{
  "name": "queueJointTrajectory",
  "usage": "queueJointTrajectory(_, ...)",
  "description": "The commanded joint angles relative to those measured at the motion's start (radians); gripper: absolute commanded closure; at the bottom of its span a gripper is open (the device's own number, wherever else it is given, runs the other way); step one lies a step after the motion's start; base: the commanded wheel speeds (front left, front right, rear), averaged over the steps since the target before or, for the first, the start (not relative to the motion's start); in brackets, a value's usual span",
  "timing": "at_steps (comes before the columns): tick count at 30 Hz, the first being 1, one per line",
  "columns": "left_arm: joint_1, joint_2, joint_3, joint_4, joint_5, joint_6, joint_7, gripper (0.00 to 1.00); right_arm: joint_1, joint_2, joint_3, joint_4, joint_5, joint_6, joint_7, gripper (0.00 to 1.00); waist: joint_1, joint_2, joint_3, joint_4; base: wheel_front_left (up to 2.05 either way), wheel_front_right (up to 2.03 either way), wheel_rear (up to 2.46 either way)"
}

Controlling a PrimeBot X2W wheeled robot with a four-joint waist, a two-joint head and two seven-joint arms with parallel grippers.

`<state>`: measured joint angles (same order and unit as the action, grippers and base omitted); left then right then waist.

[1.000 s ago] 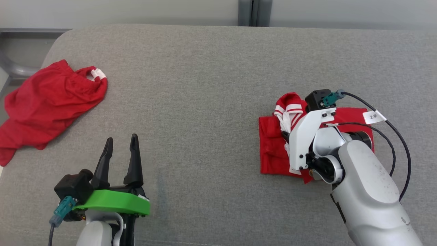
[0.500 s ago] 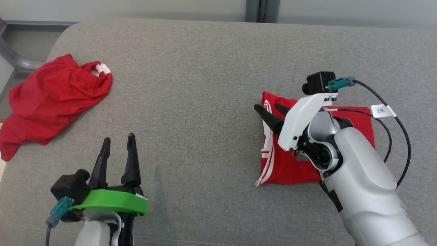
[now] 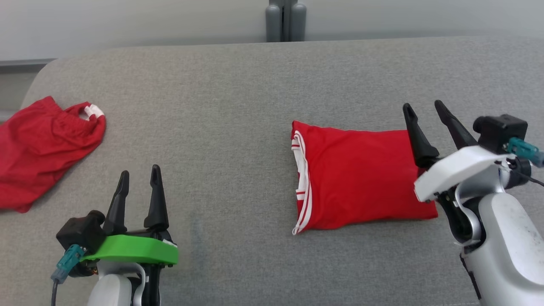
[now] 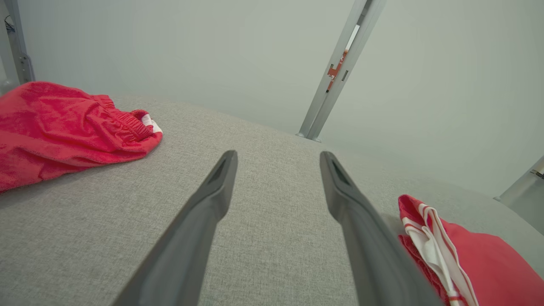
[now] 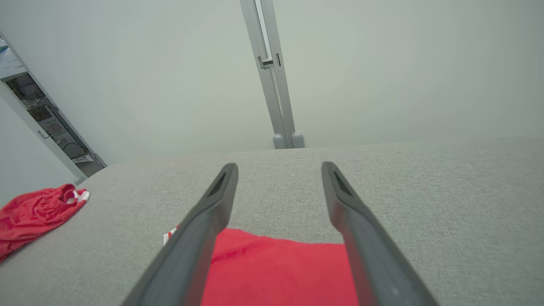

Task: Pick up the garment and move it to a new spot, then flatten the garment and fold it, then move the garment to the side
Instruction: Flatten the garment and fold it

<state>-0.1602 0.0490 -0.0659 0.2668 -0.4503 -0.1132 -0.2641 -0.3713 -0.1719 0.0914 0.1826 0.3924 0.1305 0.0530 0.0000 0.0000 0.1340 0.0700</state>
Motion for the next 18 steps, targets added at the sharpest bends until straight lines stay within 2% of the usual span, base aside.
queueJointTrajectory(1,-0.009,0.003,0.007,-0.006,0.005,0.003,0.0,0.0,0.026,-0.021,-0.001,-0.008,-0.025,0.0,-0.031,0.0,0.0,0.0,-0.028,-0.044,0.0,0.0,0.0)
queueJointTrajectory(12,0.034,0.004,0.04,-0.006,0.055,0.0,0.0,0.0,0.11,-0.082,0.054,0.086,0.001,0.0,-0.156,0.0,0.0,0.0,-0.084,-0.12,0.0,0.0,0.0)
queueJointTrajectory(18,0.068,0.003,0.044,-0.004,0.09,0.005,0.0,0.0,0.116,-0.077,0.065,0.143,0.014,0.0,-0.199,0.0,0.0,0.0,-0.102,-0.129,0.0,0.0,0.0)
